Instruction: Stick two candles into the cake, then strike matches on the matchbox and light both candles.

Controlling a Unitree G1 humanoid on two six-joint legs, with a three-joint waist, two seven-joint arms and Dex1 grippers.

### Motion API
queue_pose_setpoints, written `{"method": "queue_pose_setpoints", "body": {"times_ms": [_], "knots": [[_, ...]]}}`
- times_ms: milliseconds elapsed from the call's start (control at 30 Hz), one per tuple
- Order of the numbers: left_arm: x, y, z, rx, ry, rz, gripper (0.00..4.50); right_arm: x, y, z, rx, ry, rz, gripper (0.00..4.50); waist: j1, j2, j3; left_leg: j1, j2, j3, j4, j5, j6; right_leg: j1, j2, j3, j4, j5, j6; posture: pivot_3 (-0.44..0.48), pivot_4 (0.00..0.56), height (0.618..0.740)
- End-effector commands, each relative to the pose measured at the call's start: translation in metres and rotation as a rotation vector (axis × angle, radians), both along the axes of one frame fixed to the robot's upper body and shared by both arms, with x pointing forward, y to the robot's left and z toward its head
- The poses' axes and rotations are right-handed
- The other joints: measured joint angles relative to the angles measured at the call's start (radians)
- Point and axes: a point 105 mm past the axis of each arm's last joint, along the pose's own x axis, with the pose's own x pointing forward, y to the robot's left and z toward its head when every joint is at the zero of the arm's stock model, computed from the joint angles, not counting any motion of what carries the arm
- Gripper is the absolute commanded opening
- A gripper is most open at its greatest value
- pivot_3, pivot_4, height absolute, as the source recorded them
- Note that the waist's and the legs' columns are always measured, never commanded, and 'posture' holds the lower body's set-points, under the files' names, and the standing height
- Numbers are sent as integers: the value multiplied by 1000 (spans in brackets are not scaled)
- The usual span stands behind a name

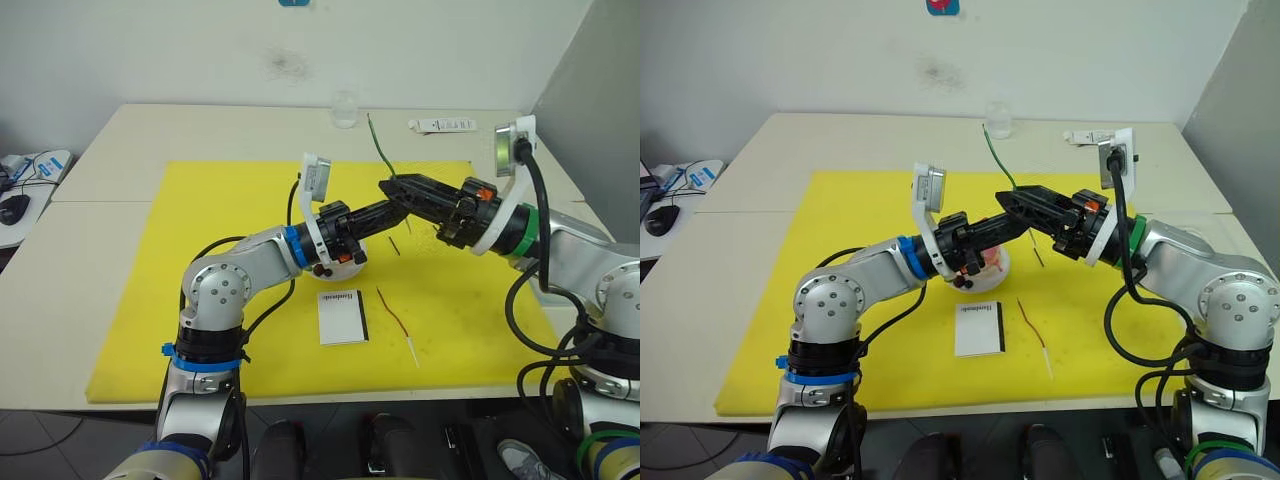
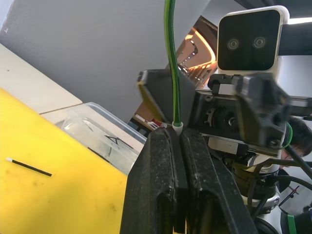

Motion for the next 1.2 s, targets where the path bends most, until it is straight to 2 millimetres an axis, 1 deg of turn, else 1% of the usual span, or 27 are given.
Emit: {"method": "queue_pose_setpoints", "body": {"times_ms": [33, 67, 133, 233, 333, 467, 600, 700, 767, 867, 967, 1033, 1200], "knots": [[-4, 2, 12, -24, -37, -11, 0, -7, -4, 11, 13, -46, 2, 3551, 0, 0, 0, 0, 0, 0, 0, 0, 0, 0, 0, 0, 0, 0, 0, 0, 150, 740], [-4, 3, 12, -22, -37, -10, 0, -6, -7, 12, 5, -48, -7, 3922, 0, 0, 0, 0, 0, 0, 0, 0, 0, 0, 0, 0, 0, 0, 0, 0, 150, 740], [-4, 5, 11, -15, -38, -9, 0, -5, -11, 12, -4, -50, -19, 4471, 0, 0, 0, 0, 0, 0, 0, 0, 0, 0, 0, 0, 0, 0, 0, 0, 150, 740], [-5, 10, 11, 1, -43, -4, 0, -3, -16, 14, -16, -58, -34, 4471, 0, 0, 0, 0, 0, 0, 0, 0, 0, 0, 0, 0, 0, 0, 0, 0, 150, 740], [-4, 19, 11, 31, -59, 27, 0, -2, -20, 15, -31, -67, -43, 4471, 0, 0, 0, 0, 0, 0, 0, 0, 0, 0, 0, 0, 0, 0, 0, 0, 150, 740], [-3, 45, 14, 114, -138, 118, 0, -4, -21, 10, -109, -101, -30, 4471, 0, 0, 0, 0, 1, 0, 0, 0, 0, -1, 0, 0, 0, 0, 0, 0, 150, 740], [9, 83, 22, 177, -221, 313, 0, -4, -18, -17, -353, -160, -32, 4471, 0, 1, 0, -1, 1, 0, -1, 0, 0, -2, -1, 0, -1, 0, 0, 0, 150, 740], [10, 105, 26, 239, -281, 382, 0, -7, -9, -31, -398, -180, 9, 4471, 1, 1, 1, -1, 1, 0, -1, 0, 0, -2, -1, -1, -1, 0, 0, 0, 150, 740], [13, 118, 28, 282, -312, 419, 0, -8, 1, -37, -416, -211, 40, 4471, 0, 1, 1, -1, 1, 0, -1, 0, 0, -2, -1, 0, -1, 0, 0, 0, 150, 740], [24, 132, 28, 307, -312, 485, 0, -1, 17, -45, -441, -267, 35, 4471, 0, 1, 1, -1, 1, 0, -1, 0, 0, -2, -1, -1, -1, 0, 0, 0, 150, 740], [34, 140, 20, 329, -309, 530, 0, 14, 24, -48, -457, -309, -44, 4471, 0, 1, 1, -1, 1, 0, -1, 0, 0, -2, -2, -1, -1, 0, 0, 0, 150, 740], [38, 139, 17, 322, -307, 538, 0, 19, 27, -48, -457, -324, -80, 4471, 1, 1, 1, -2, 1, 1, 0, 0, 0, -2, -2, -1, -1, 0, 0, 0, 150, 740], [45, 124, 6, 296, -281, 459, 0, 21, 32, -52, -465, -334, -99, 4471, 10, 1, 1, -5, 1, 1, 0, 0, 0, -5, -3, -1, -1, 0, 0, 0, 150, 740]]}}
